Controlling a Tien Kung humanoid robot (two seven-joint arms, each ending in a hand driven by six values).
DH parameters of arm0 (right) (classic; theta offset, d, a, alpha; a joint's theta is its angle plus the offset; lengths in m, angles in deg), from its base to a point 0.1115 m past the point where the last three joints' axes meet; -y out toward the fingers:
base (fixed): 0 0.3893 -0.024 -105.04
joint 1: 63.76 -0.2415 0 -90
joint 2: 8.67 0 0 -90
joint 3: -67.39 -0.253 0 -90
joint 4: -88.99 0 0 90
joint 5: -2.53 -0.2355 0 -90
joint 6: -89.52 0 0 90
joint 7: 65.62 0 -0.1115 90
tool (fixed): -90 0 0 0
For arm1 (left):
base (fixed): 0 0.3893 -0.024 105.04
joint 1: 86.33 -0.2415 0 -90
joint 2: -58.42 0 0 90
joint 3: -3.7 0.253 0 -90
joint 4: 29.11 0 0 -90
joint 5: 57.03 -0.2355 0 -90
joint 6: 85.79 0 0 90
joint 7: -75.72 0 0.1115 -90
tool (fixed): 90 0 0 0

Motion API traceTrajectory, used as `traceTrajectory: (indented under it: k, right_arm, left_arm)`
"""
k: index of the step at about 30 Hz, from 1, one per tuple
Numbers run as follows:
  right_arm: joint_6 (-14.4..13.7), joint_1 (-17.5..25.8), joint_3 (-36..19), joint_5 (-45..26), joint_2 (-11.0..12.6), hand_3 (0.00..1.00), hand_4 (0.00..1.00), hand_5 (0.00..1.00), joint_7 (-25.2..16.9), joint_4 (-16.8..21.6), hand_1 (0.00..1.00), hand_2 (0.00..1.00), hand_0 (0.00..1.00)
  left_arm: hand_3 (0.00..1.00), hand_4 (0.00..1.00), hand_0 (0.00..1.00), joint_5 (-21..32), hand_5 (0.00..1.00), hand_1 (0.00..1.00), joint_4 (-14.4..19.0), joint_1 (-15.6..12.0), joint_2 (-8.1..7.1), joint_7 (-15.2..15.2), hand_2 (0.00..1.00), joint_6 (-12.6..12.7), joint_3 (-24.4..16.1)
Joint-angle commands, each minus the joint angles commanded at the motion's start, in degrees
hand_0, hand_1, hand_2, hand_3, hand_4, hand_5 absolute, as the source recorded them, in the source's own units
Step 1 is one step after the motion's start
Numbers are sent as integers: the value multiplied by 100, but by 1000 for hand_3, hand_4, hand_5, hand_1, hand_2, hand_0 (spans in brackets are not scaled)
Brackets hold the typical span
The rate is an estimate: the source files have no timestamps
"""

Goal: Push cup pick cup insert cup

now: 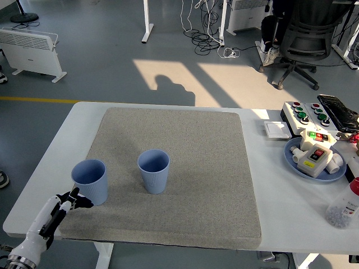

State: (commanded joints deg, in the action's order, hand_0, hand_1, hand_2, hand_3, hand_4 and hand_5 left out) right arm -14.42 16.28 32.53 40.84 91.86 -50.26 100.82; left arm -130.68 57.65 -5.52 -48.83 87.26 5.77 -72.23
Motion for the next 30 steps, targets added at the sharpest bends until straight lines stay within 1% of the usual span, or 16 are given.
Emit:
traceTrajectory:
  k: [7, 8, 11, 13, 16, 23, 24, 29, 30]
  right_arm:
    - [-2, 4, 10, -22, 1, 587, 121, 408, -6, -2, 634, 650, 709]
    - [-4, 3, 7, -24, -2, 587, 121, 408, -6, -2, 634, 650, 709]
    - [-4, 1, 9, -28, -4, 587, 121, 408, -6, -2, 634, 650, 709]
    - [-3, -2, 14, -29, -7, 586, 121, 406, -7, -1, 634, 649, 709]
    - [0, 2, 6, -10, -10, 586, 121, 406, -4, -1, 634, 649, 709]
    - [-2, 22, -2, -6, -11, 586, 121, 406, 0, 0, 634, 649, 709]
    - [-3, 26, -5, -3, -12, 586, 120, 405, 1, 1, 634, 648, 709]
    - [0, 49, -28, 39, -12, 586, 120, 405, 12, 2, 634, 648, 709]
    - [0, 53, -29, 43, -12, 586, 119, 402, 14, 3, 634, 648, 709]
  left_arm:
    - [484, 622, 704, 52, 998, 613, -125, 162, -69, -22, 558, -23, 106]
    - [484, 622, 704, 76, 998, 613, -173, 235, -103, -17, 558, -23, 136]
    - [484, 622, 704, 89, 998, 613, -222, 304, -134, -12, 558, -23, 168]
    - [485, 628, 708, 114, 998, 616, -316, 446, -182, -7, 559, -28, 245]
    - [485, 628, 708, 156, 998, 616, -389, 553, -210, -2, 559, -36, 319]
    - [486, 634, 710, 254, 998, 615, -492, 670, -241, 13, 559, -51, 488]
    - [488, 646, 741, 273, 998, 617, -519, 696, -251, 17, 559, -50, 532]
    - [488, 646, 741, 360, 998, 617, -660, 882, -288, 69, 559, -5, 750]
    - [489, 655, 763, 385, 998, 620, -712, 938, -294, 89, 558, 13, 794]
